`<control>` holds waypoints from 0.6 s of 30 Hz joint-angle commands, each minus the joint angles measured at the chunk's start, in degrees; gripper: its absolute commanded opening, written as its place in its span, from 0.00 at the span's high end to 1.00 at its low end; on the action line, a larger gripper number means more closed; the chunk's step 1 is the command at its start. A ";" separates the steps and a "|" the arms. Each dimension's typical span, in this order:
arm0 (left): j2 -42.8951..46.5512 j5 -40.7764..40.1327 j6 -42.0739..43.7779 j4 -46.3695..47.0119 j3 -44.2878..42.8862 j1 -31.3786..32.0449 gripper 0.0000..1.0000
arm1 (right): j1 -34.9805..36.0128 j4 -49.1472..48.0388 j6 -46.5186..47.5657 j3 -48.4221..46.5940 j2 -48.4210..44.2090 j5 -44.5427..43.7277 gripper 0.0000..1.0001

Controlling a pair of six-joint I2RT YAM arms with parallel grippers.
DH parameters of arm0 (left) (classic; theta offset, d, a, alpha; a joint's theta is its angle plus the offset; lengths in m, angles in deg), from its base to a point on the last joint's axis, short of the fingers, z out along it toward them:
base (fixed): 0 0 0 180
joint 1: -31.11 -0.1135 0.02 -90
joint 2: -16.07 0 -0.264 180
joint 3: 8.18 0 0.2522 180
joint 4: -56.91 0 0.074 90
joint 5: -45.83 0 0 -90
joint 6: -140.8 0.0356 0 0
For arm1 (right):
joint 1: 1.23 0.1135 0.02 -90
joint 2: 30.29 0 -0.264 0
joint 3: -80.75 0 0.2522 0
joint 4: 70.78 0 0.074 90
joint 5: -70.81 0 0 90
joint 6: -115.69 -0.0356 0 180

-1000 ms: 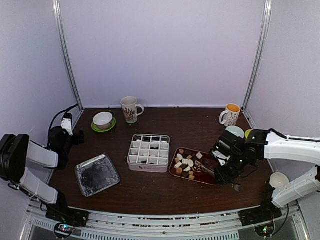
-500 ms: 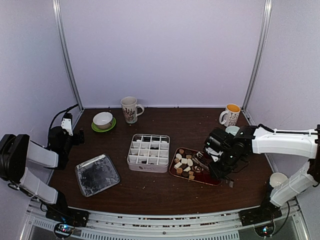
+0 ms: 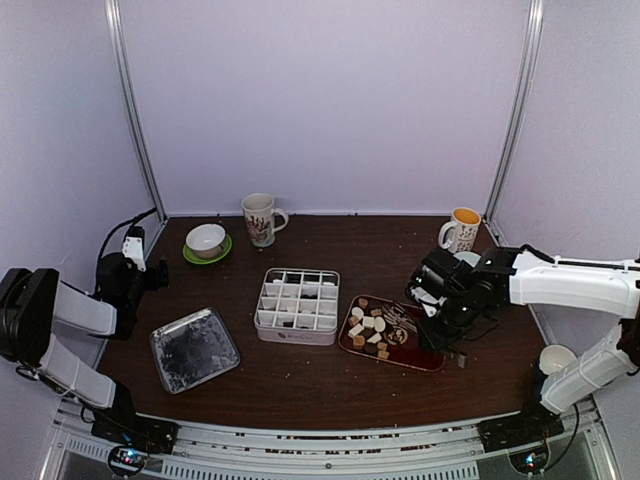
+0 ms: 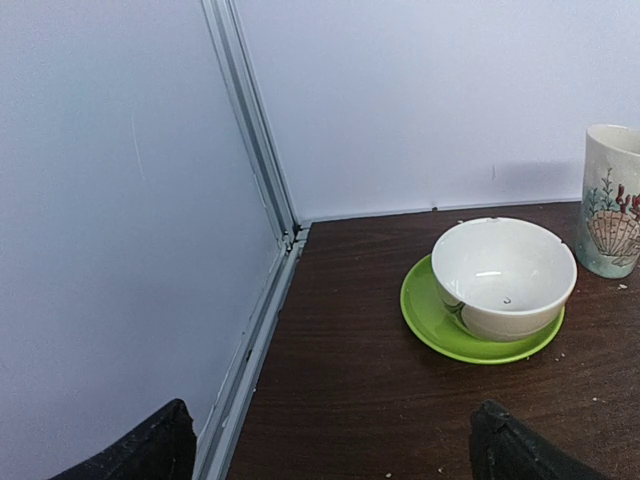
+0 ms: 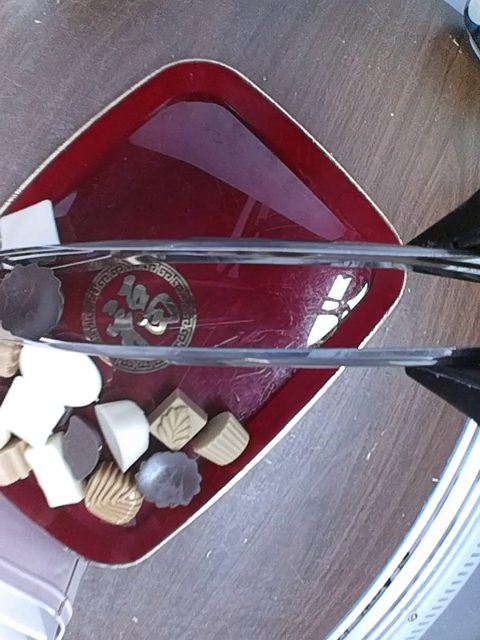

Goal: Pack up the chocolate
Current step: Pick up the fake chocolate from the plate.

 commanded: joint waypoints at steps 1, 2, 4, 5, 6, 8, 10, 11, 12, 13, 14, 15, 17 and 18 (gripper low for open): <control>-0.13 0.46 -0.02 3.63 -0.02 -0.24 0.02 | -0.31 -1.01 -0.65 0.63 -2.94 -1.26 0.70; -0.13 0.50 -0.02 3.63 -0.02 -0.20 0.02 | -0.34 -1.01 -0.69 0.76 -3.25 -1.31 0.70; -0.13 0.55 -0.02 3.64 -0.02 -0.23 0.02 | -0.32 -0.75 -0.77 0.84 -3.79 -1.57 0.70; -0.13 0.48 -0.02 3.67 -0.02 -0.21 0.02 | -0.33 -0.61 -0.87 0.86 -4.25 -1.62 0.70; -0.13 0.47 -0.02 3.68 -0.02 -0.19 0.02 | -0.35 -0.44 -0.87 0.80 -4.82 -1.70 0.70; -0.13 0.50 -0.02 3.65 -0.02 -0.17 0.02 | -0.37 -0.33 -0.69 0.68 -6.12 -1.59 0.71; -0.13 0.49 -0.02 3.69 -0.02 -0.24 0.02 | -0.32 -0.43 -0.30 0.58 -7.49 -1.19 0.71; -0.13 0.51 -0.02 3.62 -0.02 -0.20 0.02 | -0.35 -0.68 0.10 0.50 -8.26 -0.59 0.71; -0.12 0.54 -0.02 3.68 -0.02 -0.22 0.02 | -0.37 -1.04 0.50 0.49 -8.97 0.14 0.71; -0.13 0.49 -0.02 3.62 -0.02 -0.19 0.02 | -0.37 -1.61 0.86 0.49 -9.76 1.08 0.71; -0.13 0.51 -0.03 3.68 -0.02 -0.17 0.02 | -0.32 -2.23 1.23 0.34 -10.53 2.14 0.71; -0.13 0.48 -0.03 3.68 -0.03 -0.22 0.02 | -0.35 -2.87 1.59 0.21 -10.99 3.20 0.71; -0.13 0.47 -0.02 3.63 -0.02 -0.24 0.02 | -0.32 -4.04 2.15 -0.42 -11.51 5.34 0.71; -0.13 0.47 -0.02 3.63 -0.02 -0.20 0.02 | -0.36 -4.81 2.41 -0.74 -11.63 6.34 0.71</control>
